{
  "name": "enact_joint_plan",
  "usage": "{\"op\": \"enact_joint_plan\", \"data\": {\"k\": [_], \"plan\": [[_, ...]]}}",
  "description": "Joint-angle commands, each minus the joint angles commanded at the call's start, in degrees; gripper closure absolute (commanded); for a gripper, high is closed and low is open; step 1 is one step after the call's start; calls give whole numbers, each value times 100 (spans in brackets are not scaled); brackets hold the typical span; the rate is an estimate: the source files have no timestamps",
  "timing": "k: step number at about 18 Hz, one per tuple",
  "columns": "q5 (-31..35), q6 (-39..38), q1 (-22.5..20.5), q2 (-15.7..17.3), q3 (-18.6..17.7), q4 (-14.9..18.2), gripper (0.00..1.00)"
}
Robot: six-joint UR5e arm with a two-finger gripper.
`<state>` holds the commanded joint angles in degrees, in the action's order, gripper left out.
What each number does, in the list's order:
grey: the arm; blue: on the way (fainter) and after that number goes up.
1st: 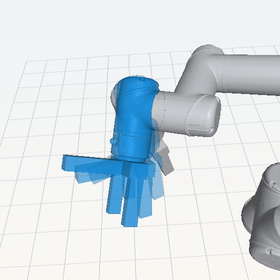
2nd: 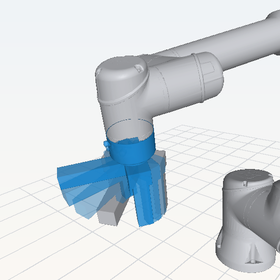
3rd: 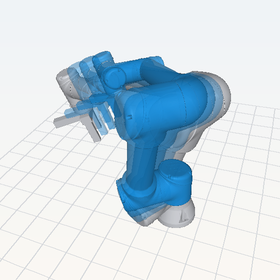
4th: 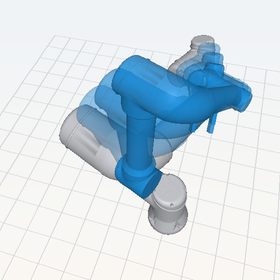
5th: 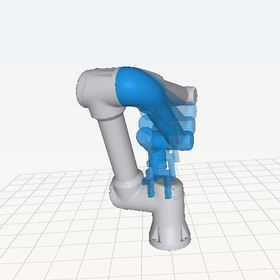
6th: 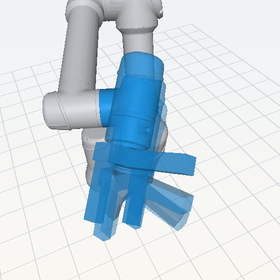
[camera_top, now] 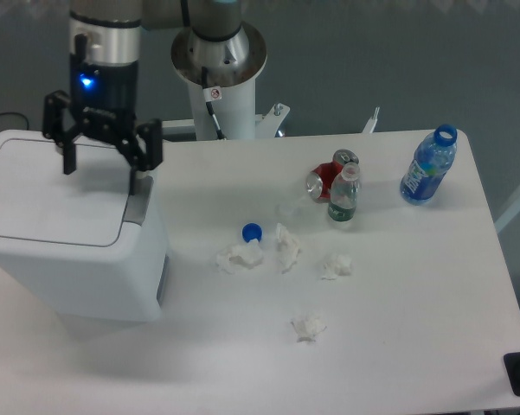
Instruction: Close the trash can
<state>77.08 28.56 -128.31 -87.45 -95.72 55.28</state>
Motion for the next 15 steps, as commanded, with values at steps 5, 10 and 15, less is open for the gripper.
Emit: {"op": "enact_joint_plan", "data": {"k": [5, 10, 15], "plan": [[140, 1053, -545, -26, 115, 9, 0], [1062, 2240, -879, -166, 132, 18, 0], [1222, 2778, -1090, -562, 167, -18, 0]]}}
